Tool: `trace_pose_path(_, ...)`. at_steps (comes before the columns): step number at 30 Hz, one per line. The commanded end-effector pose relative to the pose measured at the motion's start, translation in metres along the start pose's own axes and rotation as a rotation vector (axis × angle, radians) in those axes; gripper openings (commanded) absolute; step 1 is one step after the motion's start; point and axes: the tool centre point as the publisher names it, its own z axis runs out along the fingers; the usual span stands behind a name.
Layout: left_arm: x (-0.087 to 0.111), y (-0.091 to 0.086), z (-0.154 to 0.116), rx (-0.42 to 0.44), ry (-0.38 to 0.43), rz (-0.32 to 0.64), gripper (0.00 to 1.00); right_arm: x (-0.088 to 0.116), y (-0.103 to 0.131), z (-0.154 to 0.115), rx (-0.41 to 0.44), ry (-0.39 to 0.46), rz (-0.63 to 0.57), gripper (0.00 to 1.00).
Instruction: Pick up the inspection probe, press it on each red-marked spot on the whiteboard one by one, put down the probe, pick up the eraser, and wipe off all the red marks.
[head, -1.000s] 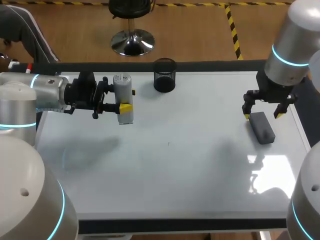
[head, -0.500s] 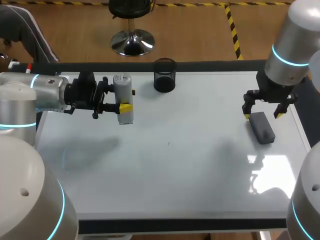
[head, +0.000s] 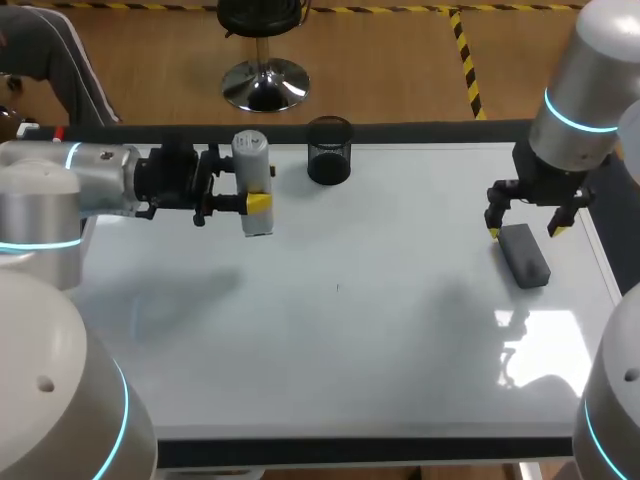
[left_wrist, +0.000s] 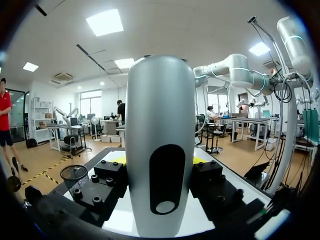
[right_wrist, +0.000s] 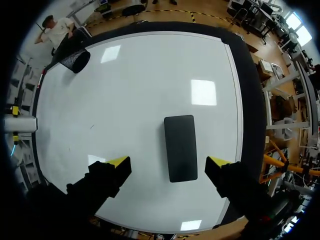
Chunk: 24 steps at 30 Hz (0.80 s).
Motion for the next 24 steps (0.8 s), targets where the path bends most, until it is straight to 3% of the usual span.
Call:
trace_pose_path(1,-0.008,-0.001,0.008,0.011,0.026,-0.008,0.00,-0.001,0.000,-0.001,0.000,0.001,-0.001,1.00)
trace_pose_path(10,-0.035,-0.010,0.016,0.050,0.016,-0.010,0.00,-0.001,0.000,-0.001,0.000,0.001,-0.001,1.00)
trace_pose_path(24,-0.069,-0.024,0.031,0.067,0.087,-0.005,0.00,-0.001,0.000,-0.001,0.000,0.001,-0.001,1.00)
